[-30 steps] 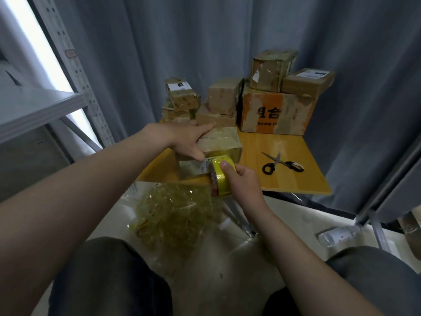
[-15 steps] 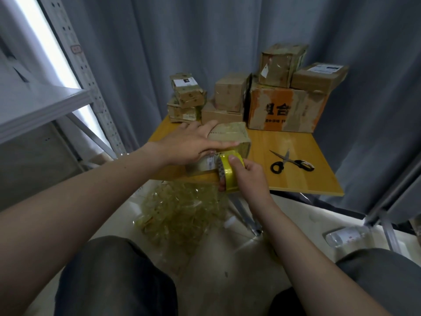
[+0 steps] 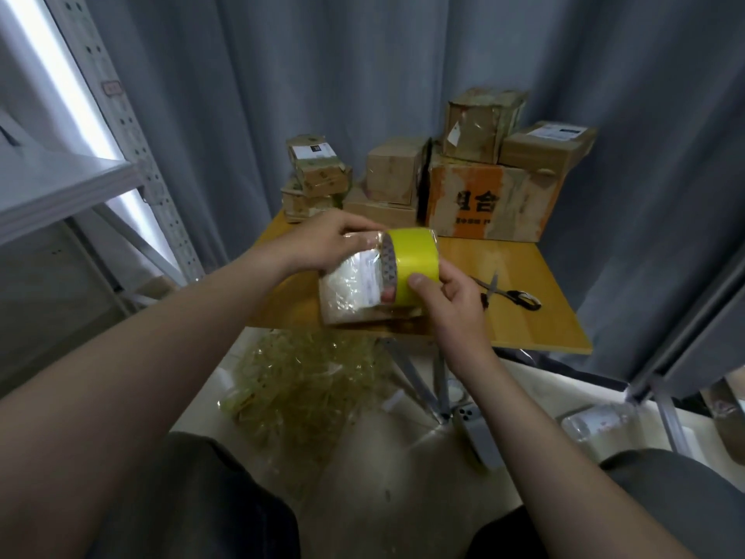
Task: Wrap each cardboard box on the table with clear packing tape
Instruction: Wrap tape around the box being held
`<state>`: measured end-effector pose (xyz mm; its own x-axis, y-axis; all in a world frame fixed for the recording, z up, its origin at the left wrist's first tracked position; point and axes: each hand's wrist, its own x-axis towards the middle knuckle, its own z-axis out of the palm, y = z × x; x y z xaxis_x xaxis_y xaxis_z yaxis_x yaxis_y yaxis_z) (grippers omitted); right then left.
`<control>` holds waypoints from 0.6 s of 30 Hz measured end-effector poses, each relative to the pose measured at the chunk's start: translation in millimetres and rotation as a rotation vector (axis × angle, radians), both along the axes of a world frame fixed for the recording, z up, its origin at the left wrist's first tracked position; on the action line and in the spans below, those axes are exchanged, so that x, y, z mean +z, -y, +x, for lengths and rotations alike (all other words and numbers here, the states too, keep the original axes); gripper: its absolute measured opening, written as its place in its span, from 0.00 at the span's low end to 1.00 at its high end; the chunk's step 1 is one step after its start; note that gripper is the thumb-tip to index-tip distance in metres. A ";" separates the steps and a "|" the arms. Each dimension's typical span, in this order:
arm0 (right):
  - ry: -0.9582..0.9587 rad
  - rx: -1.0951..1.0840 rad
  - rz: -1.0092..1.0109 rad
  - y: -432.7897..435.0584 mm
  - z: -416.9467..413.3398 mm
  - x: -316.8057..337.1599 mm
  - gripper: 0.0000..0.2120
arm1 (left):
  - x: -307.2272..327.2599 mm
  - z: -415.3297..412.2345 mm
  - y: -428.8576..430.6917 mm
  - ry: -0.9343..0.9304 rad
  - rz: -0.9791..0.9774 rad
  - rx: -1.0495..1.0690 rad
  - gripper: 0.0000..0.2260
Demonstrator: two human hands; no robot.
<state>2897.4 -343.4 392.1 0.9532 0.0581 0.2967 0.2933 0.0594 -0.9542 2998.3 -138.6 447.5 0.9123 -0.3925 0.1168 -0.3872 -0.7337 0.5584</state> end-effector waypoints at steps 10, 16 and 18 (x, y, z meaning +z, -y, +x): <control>-0.070 -0.120 -0.166 -28.9 84.0 22.4 0.14 | -42.1 25.5 -2.5 0.003 0.498 0.018 0.66; -0.085 -0.159 -0.230 -26.8 98.3 14.1 0.12 | -39.0 46.5 3.4 -0.057 0.377 0.016 0.40; -0.086 -0.158 -0.242 -27.0 99.6 15.0 0.12 | -40.2 46.9 3.6 -0.065 0.376 0.028 0.41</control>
<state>2997.0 -316.4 407.1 0.9772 -0.0337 0.2097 0.1980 -0.2131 -0.9568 3045.2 -142.1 407.3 0.9242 -0.3714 -0.0887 -0.3364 -0.9018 0.2712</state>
